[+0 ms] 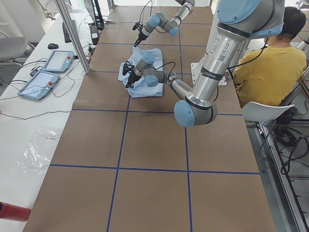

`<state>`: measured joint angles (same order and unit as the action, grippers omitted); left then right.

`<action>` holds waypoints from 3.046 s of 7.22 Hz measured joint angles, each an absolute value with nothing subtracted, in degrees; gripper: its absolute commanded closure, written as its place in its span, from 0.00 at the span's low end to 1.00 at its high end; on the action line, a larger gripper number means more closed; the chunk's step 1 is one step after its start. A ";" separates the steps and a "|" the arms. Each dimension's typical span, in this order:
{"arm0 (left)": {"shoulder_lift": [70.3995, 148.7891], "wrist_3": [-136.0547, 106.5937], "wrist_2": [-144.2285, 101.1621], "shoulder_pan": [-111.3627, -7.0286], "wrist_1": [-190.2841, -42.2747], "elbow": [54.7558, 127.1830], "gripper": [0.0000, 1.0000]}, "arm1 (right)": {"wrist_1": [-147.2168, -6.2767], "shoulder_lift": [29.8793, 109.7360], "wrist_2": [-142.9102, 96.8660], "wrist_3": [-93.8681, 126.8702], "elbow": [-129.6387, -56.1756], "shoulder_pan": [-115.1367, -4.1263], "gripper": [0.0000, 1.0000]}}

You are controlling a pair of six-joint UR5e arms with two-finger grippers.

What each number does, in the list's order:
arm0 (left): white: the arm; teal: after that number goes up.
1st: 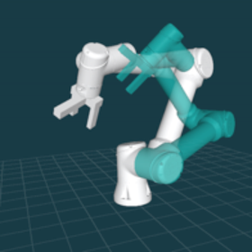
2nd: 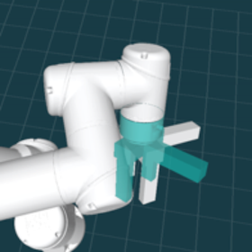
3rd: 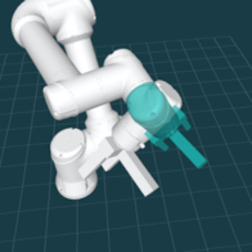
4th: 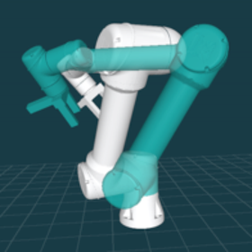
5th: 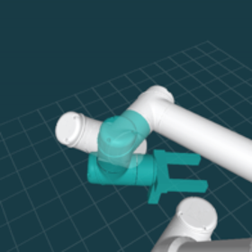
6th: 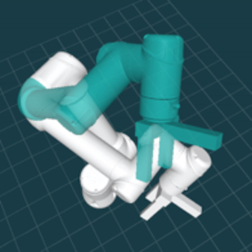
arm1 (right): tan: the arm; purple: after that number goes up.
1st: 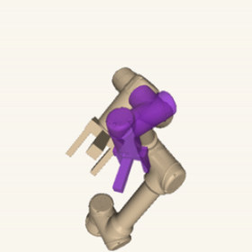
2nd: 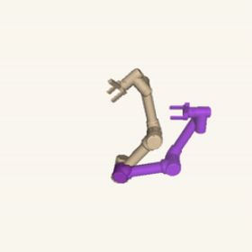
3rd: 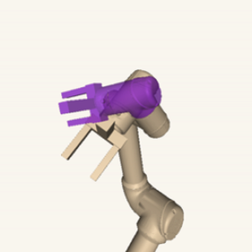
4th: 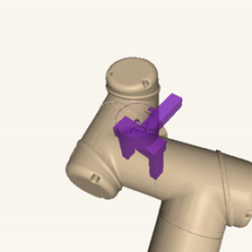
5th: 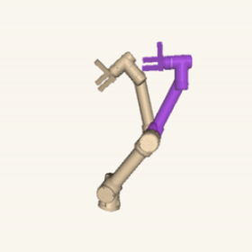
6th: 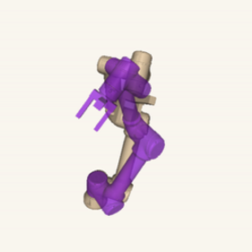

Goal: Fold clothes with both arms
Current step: 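Release the hem and lower both grippers beside the folded shirt, then grasp the shirt side with the left gripper and drag it farther away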

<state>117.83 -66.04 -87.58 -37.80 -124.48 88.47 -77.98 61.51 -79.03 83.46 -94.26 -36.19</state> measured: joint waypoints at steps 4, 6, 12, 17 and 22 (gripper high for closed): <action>107.36 -59.47 -96.56 -36.56 -128.05 98.66 0.00 | -78.05 65.19 -85.88 77.32 -100.27 -39.43 0.00; 103.32 -64.85 -94.03 -30.69 -131.97 100.09 0.00 | -77.90 65.52 -86.04 77.03 -100.97 -39.46 0.00; 100.87 -71.93 -91.17 -23.43 -133.64 102.22 1.00 | -77.87 65.57 -86.04 76.97 -101.08 -39.35 0.00; 94.29 -60.79 -91.28 -33.37 -132.89 103.91 1.00 | -77.80 65.05 -85.96 77.26 -101.07 -38.98 0.00; 129.18 -45.27 -87.81 -52.75 -133.13 60.22 1.00 | -77.78 64.55 -85.96 77.94 -102.42 -37.83 0.00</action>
<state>129.18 -45.27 -87.81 -52.75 -133.13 60.22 -77.78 64.55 -85.96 77.94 -102.42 -37.83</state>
